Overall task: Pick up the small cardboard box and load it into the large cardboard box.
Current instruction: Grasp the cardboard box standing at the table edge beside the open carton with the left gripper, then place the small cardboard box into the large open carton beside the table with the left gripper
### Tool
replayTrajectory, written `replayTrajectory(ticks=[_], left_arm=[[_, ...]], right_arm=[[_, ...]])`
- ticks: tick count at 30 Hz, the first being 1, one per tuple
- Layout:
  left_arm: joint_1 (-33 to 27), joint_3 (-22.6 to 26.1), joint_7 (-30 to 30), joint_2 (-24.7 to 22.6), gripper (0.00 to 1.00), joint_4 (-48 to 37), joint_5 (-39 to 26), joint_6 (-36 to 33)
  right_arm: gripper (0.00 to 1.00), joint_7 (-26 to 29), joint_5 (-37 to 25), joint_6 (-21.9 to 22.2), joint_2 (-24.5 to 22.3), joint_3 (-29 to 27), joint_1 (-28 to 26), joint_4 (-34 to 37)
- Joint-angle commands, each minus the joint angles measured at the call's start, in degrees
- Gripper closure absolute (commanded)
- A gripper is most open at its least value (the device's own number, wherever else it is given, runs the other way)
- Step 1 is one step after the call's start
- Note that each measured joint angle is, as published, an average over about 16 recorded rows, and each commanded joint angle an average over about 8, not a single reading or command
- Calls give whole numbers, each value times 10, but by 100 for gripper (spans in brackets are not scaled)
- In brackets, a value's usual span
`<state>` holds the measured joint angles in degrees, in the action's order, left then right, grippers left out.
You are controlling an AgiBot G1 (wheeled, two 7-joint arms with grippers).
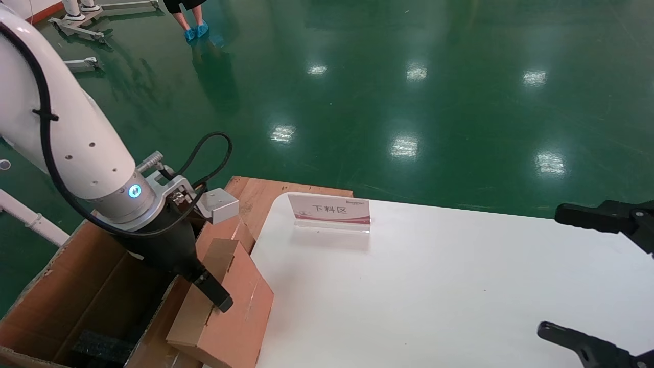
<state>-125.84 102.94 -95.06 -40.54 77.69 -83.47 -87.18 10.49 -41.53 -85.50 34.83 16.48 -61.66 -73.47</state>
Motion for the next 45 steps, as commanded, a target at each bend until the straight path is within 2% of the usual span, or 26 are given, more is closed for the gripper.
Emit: replayTrajectory(ticks=[1,33,38,45], left_arm=[[0,-1,0,0,100,0,0,0],[-1,-5,5,-1,100,-9,3,0],[-21,-19,13,4,100,-19,18,3],[-87,-53,27,14,100,-32,37,-3]], right_arm=[[100,0,0,0,0,0,0,0],[100,0,0,0,0,0,0,0],[100,0,0,0,0,0,0,0],[100,0,0,0,0,1,0,0]])
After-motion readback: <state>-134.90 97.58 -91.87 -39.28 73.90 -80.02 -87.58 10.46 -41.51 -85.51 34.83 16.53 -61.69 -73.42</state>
